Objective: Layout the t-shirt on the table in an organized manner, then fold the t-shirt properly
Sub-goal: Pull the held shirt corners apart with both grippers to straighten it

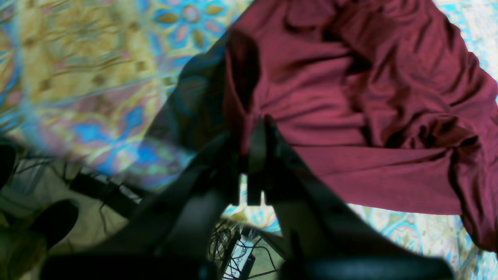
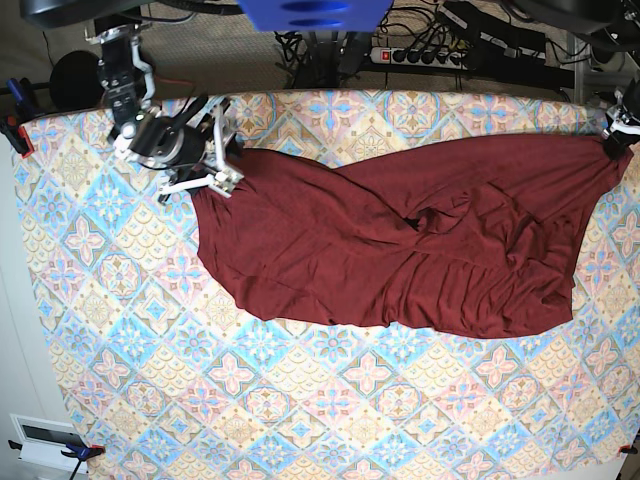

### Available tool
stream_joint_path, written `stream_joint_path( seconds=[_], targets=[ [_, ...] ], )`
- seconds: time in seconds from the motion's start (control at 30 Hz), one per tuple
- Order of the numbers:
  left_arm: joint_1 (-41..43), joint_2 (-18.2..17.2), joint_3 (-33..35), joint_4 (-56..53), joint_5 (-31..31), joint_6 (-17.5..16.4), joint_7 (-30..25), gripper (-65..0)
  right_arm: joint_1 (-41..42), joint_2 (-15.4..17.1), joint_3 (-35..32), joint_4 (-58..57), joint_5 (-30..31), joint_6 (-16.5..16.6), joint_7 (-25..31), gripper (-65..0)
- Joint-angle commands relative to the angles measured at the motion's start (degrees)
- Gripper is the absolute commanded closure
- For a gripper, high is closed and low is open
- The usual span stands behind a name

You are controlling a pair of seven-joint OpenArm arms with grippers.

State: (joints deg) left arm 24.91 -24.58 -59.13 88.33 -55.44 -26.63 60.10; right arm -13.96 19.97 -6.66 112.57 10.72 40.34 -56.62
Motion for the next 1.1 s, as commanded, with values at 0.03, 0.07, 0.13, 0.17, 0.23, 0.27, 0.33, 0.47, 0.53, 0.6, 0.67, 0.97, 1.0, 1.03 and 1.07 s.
stream_joint_path(
  seconds=[0.03, 0.07, 0.13, 0.17, 0.23, 0.27, 0.33, 0.47, 0.53, 0.6, 0.67, 0.97, 1.0, 1.03, 1.07],
  targets=[
    [0.2, -1.4, -0.4, 0.9, -0.2, 0.0, -1.2, -0.1, 1.0, 0.5, -2.2, 1.1, -4.6, -0.3, 4.3, -23.8],
    [0.2, -1.3, -0.3, 0.8, -0.2, 0.0, -1.2, -0.1, 0.9, 0.5, -3.3, 1.1, -6.8, -0.3, 5.3, -23.8],
    [0.2, -1.2, -0.3, 0.8, -0.2, 0.0, -1.3, -0.1, 0.6, 0.5, -5.4, 1.1, -10.0, -0.3, 7.3, -23.8],
    [0.2, -1.2, -0.3, 0.7, -0.2, 0.0, -1.4, -0.1, 0.6, 0.6, -6.2, 1.1, -11.2, -0.3, 8.3, -23.8],
    [0.2, -1.2, -0.3, 0.7, -0.2, 0.0, -1.6, -0.1, 0.6, 0.6, -7.3, 1.1, -12.9, -0.3, 9.3, -23.8],
    [0.2, -1.3, -0.3, 0.7, -0.2, 0.0, -1.6, -0.1, 0.6, 0.6, -7.6, 1.1, -13.2, -0.3, 9.5, -23.8],
    [0.2, -1.4, -0.3, 0.7, -0.2, 0.0, -1.6, -0.1, 0.5, 1.1, -8.2, 1.1, -13.3, -0.3, 9.5, -23.8],
    [0.2, -2.3, -0.3, 0.6, -0.2, 0.0, -1.6, -0.1, 0.9, 1.7, -8.0, -0.4, -13.3, -0.3, 9.9, -23.8],
    [0.2, -2.5, -0.3, 0.6, -0.2, 0.0, -1.7, -0.1, 1.0, 1.7, -8.0, -2.2, -13.3, -0.3, 9.9, -23.9],
    [0.2, -2.5, -0.3, 0.6, -0.2, 0.0, -1.7, -0.1, 1.0, 1.7, -7.7, -4.0, -13.3, -0.3, 9.9, -23.9],
    [0.1, -2.5, -0.3, 0.6, -0.2, 0.0, -1.7, -0.1, 1.1, 1.7, -8.0, -4.7, -13.3, -0.3, 9.9, -23.8],
    [-1.3, -2.5, -0.3, 0.6, 3.9, 0.0, -1.6, -0.1, 1.1, 1.8, -4.9, -5.7, -13.2, -0.3, 9.9, -18.7],
    [-1.4, -2.5, -0.3, 0.6, 4.0, 0.0, -1.6, -0.1, 1.1, 1.8, -4.2, -6.5, -13.2, -0.3, 9.9, -17.2],
    [-1.4, -2.5, -0.3, 0.6, 4.0, 0.0, -1.7, -0.1, 1.1, 1.8, -3.5, -7.7, -13.2, -0.3, 9.9, -15.6],
    [-1.4, -2.5, -0.3, 0.6, 4.0, 0.0, -1.7, -0.1, 1.1, 1.8, -3.1, -8.4, -13.2, -0.3, 9.9, -14.6]
  ],
)
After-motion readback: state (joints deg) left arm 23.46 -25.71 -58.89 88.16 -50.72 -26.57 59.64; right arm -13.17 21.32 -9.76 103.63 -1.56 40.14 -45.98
